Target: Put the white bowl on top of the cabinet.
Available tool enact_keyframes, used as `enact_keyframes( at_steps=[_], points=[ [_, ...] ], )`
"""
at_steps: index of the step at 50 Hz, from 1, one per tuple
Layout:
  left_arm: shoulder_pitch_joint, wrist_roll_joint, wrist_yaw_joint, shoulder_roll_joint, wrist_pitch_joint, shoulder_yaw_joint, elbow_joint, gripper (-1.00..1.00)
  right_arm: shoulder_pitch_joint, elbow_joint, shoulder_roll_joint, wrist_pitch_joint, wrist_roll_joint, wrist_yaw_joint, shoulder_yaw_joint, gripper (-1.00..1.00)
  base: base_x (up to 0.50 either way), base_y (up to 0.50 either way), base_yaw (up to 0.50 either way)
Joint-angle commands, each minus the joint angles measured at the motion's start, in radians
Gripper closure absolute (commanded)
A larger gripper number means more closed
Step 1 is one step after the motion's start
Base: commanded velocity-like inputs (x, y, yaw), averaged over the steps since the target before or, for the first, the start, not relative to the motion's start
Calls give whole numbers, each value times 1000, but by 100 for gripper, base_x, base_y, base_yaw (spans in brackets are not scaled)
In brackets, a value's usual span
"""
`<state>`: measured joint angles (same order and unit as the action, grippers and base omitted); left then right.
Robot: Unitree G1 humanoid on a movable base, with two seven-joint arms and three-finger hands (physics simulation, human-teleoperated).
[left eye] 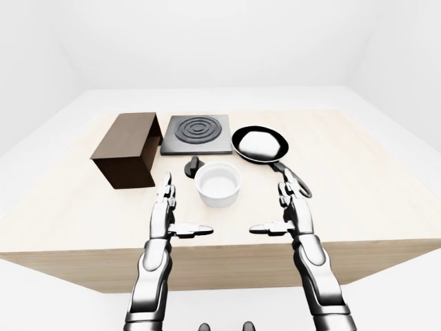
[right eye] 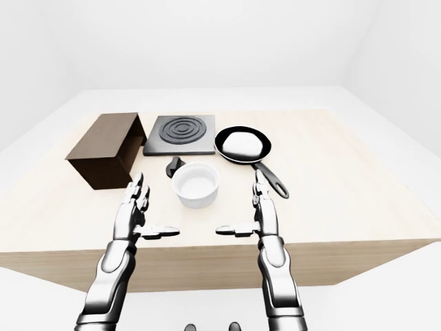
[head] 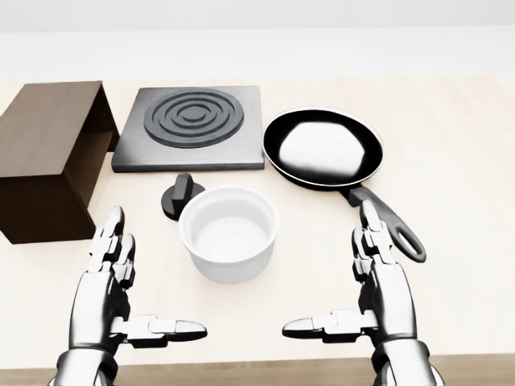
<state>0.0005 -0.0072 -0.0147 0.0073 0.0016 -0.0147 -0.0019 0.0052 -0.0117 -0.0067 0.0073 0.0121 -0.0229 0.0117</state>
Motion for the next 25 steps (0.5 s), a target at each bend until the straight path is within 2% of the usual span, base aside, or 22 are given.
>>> enact_keyframes(
  at_steps=[1,12,25],
  points=[
    [2,-10,-23,11,5,-22,-6,-100,13,-33,-10,24,20,-40,16,-100,0,0,0],
    [0,-7,-23,11,-2,-21,4,-100,17,-45,-9,31,20,-39,19,-100,0,0,0],
    [8,-1,-25,10,3,-16,-8,-100,16,-49,-10,45,24,-45,19,-100,1,0,0]
  ],
)
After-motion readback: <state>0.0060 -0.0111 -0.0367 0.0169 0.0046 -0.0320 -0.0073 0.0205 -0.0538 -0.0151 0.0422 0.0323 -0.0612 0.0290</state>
